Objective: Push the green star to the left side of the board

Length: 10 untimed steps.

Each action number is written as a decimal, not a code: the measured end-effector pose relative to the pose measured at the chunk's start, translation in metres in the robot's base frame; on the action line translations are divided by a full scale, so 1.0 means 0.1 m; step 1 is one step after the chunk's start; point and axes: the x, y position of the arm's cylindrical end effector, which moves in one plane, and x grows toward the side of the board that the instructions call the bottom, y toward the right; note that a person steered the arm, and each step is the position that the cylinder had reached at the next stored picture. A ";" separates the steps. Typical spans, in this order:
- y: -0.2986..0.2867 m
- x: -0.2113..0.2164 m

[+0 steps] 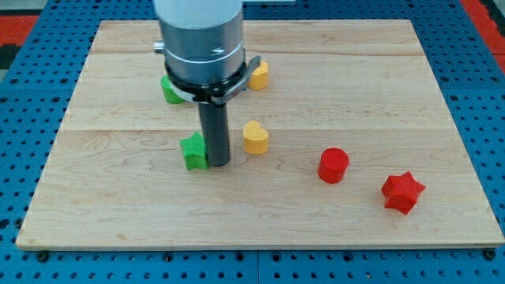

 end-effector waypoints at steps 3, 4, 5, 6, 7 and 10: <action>-0.64 -0.11; -0.78 -0.20; -0.78 -0.28; -1.00 -0.28; -1.35 -0.11; -1.65 -0.17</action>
